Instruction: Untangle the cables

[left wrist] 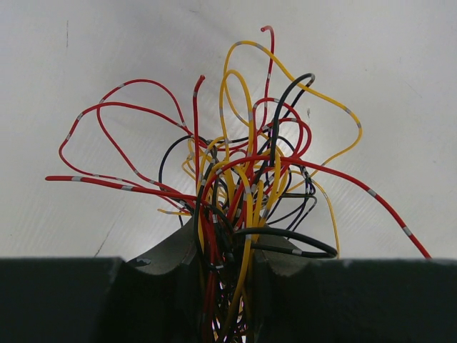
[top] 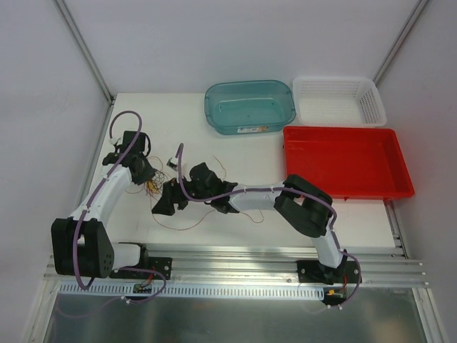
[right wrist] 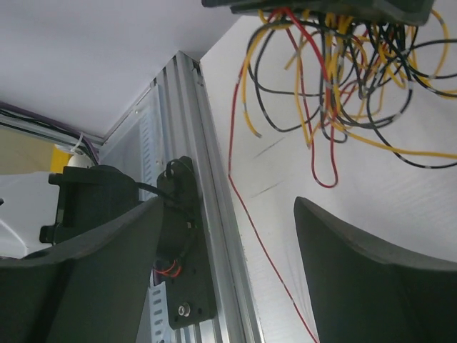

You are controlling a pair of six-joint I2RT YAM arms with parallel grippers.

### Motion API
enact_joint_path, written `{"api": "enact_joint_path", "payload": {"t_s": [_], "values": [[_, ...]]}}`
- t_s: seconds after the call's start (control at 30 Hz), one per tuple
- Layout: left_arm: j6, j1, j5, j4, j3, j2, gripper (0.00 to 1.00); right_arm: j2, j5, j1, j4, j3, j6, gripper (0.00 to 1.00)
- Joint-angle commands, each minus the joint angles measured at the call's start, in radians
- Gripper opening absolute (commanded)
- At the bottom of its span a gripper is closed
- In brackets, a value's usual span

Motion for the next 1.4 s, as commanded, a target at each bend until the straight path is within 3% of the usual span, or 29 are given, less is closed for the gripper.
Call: {"api": "enact_joint_path", "payload": {"t_s": [0.0,0.27,0.77,1.37], "values": [[-0.063,0.011,-0.046,-0.029,0.032,-0.006,0.17,0.031,-0.03,0.015,0.096,0.071,0.023,0.78],[-0.112,0.009,-0.049,-0.038,0.032,-0.01,0.14,0.038,0.009,0.017,0.034,0.094,-0.049,0.76],[-0.075,-0.025,-0.034,-0.044,0.052,-0.029,0.11,0.053,-0.114,0.0,0.039,0.158,-0.038,0.63],[-0.227,-0.212,-0.074,-0.154,0.158,-0.093,0.04,-0.134,-0.073,-0.044,0.141,-0.094,-0.052,0.51]]}}
